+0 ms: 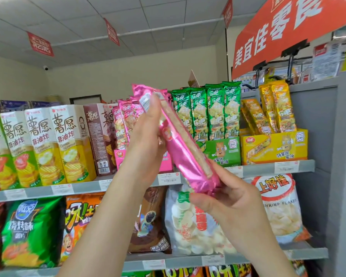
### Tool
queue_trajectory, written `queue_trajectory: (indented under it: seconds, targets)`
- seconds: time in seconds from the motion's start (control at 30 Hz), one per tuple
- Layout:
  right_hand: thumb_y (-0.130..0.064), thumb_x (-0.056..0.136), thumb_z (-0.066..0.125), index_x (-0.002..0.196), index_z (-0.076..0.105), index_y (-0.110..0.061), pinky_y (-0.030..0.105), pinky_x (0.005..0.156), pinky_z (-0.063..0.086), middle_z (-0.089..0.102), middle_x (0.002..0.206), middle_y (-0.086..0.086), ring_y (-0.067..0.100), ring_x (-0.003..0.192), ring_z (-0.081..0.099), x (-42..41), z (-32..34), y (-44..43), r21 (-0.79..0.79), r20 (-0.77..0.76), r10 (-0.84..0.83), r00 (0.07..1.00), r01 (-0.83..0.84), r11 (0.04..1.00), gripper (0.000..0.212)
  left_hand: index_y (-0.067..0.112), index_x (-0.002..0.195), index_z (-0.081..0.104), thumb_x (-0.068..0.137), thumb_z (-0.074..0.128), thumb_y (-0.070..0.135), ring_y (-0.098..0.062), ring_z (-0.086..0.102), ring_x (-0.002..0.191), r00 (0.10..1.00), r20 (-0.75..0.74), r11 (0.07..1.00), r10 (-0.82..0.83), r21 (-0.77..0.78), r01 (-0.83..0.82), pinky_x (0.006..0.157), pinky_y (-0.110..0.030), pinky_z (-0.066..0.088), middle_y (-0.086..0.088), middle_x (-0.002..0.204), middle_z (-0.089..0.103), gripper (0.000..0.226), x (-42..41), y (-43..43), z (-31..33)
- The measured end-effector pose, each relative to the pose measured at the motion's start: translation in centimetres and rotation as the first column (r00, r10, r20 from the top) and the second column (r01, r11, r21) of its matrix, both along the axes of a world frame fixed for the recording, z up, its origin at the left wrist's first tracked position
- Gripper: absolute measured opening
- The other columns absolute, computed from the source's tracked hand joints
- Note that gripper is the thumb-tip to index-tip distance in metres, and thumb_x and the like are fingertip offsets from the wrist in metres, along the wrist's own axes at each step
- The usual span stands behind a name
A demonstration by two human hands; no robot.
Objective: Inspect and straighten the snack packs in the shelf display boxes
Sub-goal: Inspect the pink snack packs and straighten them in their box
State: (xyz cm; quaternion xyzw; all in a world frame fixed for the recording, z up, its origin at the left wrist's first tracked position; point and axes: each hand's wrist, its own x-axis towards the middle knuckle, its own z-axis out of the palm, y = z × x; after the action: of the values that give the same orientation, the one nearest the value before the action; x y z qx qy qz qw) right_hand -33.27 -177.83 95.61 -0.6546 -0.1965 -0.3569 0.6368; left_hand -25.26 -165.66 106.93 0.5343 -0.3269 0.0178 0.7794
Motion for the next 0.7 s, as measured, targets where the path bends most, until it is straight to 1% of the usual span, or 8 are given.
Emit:
queue_trajectory:
  seconds: [0.07,0.13,0.2,0.33,0.43,0.53,0.6,0.7]
  targets:
    - [-0.048,0.067,0.082,0.130,0.058,-0.043,0.023,0.071,0.053,0.066,0.101,-0.010,0.012,0.086,0.065,0.1,-0.2,0.1,-0.149,0.098,-0.261,0.960,0.274,0.950,0.068,0.013,0.097,0.055,0.072,0.073,0.049,-0.010,0.067,0.071,0.991,0.116,0.993,0.070,0.089,-0.080,0.070,-0.032,0.055,0.009,0.070,0.066,0.047,0.0,0.4,-0.4]
    - [-0.042,0.072,0.079,0.138,0.052,-0.037,0.022,0.074,0.053,0.060,0.103,-0.012,0.011,0.090,0.063,0.1,-0.5,0.2,-0.227,0.188,-0.353,0.916,0.390,0.892,0.072,0.009,0.100,0.053,0.070,0.076,0.031,-0.012,0.066,0.063,0.990,0.135,0.997,0.043,0.054,-0.051,0.062,-0.027,0.055,0.007,0.067,0.065,0.044,0.0,0.9,-0.7]
    - [-0.044,0.076,0.076,0.142,0.047,-0.033,0.020,0.079,0.052,0.058,0.109,-0.010,0.010,0.097,0.062,-0.1,-0.6,0.1,-0.263,0.240,-0.339,0.910,0.397,0.879,0.073,0.009,0.108,0.054,0.070,0.074,0.023,-0.013,0.067,0.063,0.993,0.121,1.000,-0.001,-0.008,0.002,0.060,-0.026,0.055,0.003,0.071,0.068,0.045,0.0,1.5,-0.8]
    - [-0.048,0.087,0.061,0.144,0.041,-0.036,0.013,0.083,0.047,0.057,0.119,-0.019,0.005,0.109,0.060,-0.5,-0.5,0.0,-0.312,0.273,-0.261,0.926,0.341,0.887,0.062,0.004,0.120,0.050,0.082,0.067,0.016,-0.016,0.066,0.065,0.989,0.090,0.991,-0.120,-0.051,0.125,0.061,-0.029,0.056,-0.007,0.079,0.065,0.044,0.2,2.2,-1.2]
    - [-0.041,0.094,0.056,0.144,0.044,-0.034,0.013,0.085,0.046,0.057,0.122,-0.020,0.006,0.110,0.060,-0.4,-0.5,0.0,-0.319,0.288,-0.217,0.933,0.307,0.897,0.052,0.003,0.120,0.050,0.084,0.061,0.014,-0.017,0.064,0.065,0.981,0.076,0.980,-0.180,-0.075,0.186,0.063,-0.030,0.057,-0.008,0.083,0.063,0.039,0.3,2.4,-1.4]
    - [-0.033,0.096,0.054,0.144,0.045,-0.025,0.013,0.086,0.045,0.055,0.121,-0.018,0.004,0.110,0.059,-0.3,-0.5,0.0,-0.349,0.344,-0.242,0.907,0.362,0.864,0.049,0.002,0.120,0.049,0.084,0.056,0.014,-0.017,0.063,0.068,0.974,0.076,0.973,-0.215,-0.075,0.220,0.064,-0.030,0.057,-0.008,0.087,0.065,0.039,0.4,2.4,-1.4]
    - [-0.037,0.101,0.046,0.146,0.042,-0.025,0.014,0.084,0.045,0.053,0.123,-0.017,0.002,0.111,0.056,-0.1,-0.5,0.0,-0.385,0.370,-0.261,0.891,0.403,0.830,0.046,0.002,0.122,0.049,0.085,0.054,0.013,-0.018,0.064,0.070,0.971,0.059,0.969,-0.231,-0.081,0.235,0.064,-0.031,0.057,-0.009,0.089,0.067,0.039,0.5,2.4,-1.5]
    - [-0.045,0.104,0.034,0.147,0.041,-0.029,0.018,0.085,0.045,0.051,0.125,-0.012,0.005,0.111,0.055,0.0,-0.7,0.0,-0.440,0.359,-0.262,0.896,0.410,0.799,0.046,0.002,0.121,0.048,0.090,0.050,0.011,-0.020,0.063,0.075,0.961,0.036,0.956,-0.275,-0.090,0.278,0.065,-0.032,0.057,-0.010,0.093,0.069,0.033,0.8,2.7,-1.4]
